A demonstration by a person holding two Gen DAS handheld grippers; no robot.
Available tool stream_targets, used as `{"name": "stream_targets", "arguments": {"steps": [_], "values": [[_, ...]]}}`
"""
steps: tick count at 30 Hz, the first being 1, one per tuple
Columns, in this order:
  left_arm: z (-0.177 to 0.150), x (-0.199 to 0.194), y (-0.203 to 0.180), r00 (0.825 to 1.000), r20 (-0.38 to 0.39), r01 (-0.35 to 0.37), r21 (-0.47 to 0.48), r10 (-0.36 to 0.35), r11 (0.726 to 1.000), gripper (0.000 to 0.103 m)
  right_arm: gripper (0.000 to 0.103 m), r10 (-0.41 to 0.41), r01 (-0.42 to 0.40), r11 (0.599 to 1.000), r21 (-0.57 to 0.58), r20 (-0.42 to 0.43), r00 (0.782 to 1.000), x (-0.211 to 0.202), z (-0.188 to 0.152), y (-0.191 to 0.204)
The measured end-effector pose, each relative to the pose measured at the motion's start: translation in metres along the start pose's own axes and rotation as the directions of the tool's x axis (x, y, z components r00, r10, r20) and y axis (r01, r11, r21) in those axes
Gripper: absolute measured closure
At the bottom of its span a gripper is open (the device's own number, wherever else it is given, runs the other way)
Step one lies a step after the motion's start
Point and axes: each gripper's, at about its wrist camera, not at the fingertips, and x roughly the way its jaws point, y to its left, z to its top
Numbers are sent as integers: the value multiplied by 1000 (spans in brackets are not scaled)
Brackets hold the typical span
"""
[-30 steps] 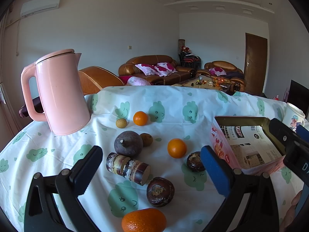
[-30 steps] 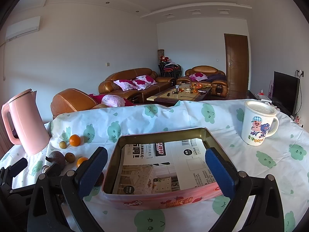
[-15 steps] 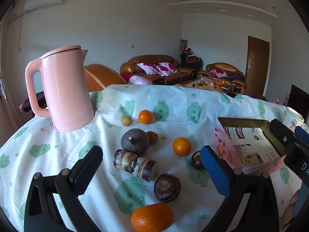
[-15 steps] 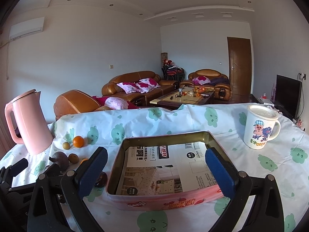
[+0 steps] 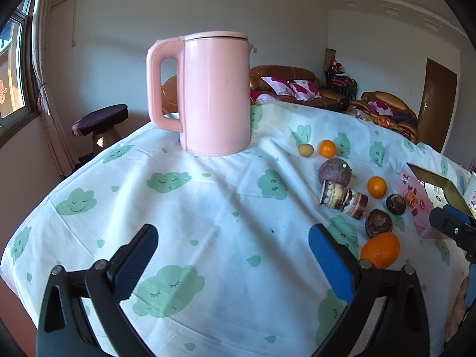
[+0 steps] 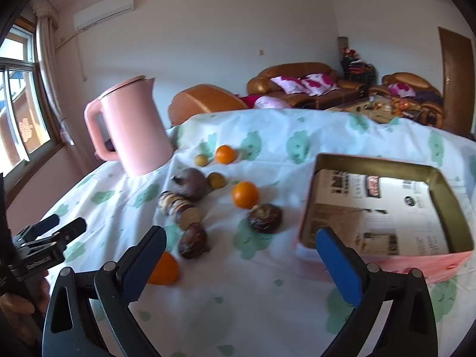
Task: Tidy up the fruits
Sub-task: 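Grasp the large orange with the right tool while the left tool grasps a dark brown round fruit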
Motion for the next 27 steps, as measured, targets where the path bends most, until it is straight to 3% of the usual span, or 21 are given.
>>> {"name": "stream_targets", "arguments": {"steps": [3, 6, 8, 10, 13, 14, 15, 19, 22, 25, 27], "values": [[-1, 5, 2, 999, -31, 27, -3, -27, 1000, 3, 2, 103, -107, 994, -35, -103, 989, 14, -8, 26], [0, 8, -3, 996, -57, 70, 5, -69, 998, 4, 3, 103, -118, 991, -56, -223, 969, 33, -18, 46], [0, 8, -7, 995, -65, 83, 13, -82, 996, 6, 19, 96, -119, 991, -60, -291, 952, 48, -22, 52], [1, 7, -10, 994, -61, 90, 24, -89, 996, 6, 26, 74, -106, 991, -82, -326, 942, 58, -25, 56], [3, 7, -11, 992, -67, 108, 17, -107, 994, 6, 40, 43, -90, 987, -134, -318, 947, 58, -28, 62], [4, 8, -12, 990, -73, 121, 10, -120, 993, 6, 49, 39, -88, 986, -141, -318, 947, 58, -28, 62], [4, 8, -14, 988, -78, 133, 5, -133, 991, 6, 54, 61, -109, 985, -132, -322, 945, 57, -27, 60], [4, 7, -27, 982, -77, 177, 40, -173, 983, 6, 54, 83, -116, 989, -93, -303, 950, 45, -22, 45], [5, 5, -44, 969, -78, 239, 77, -233, 968, 6, 54, 108, -123, 991, -55, -221, 969, 22, -10, 25], [9, 5, -64, 952, -91, 301, 89, -293, 949, 6, 54, 43, -50, 996, -81, -91, 995, -8, 2, 7], [10, 8, -83, 934, -108, 350, 106, -339, 931, 6, 54, -22, 21, 996, -92, -13, 1000, -24, 9, -6]]}}
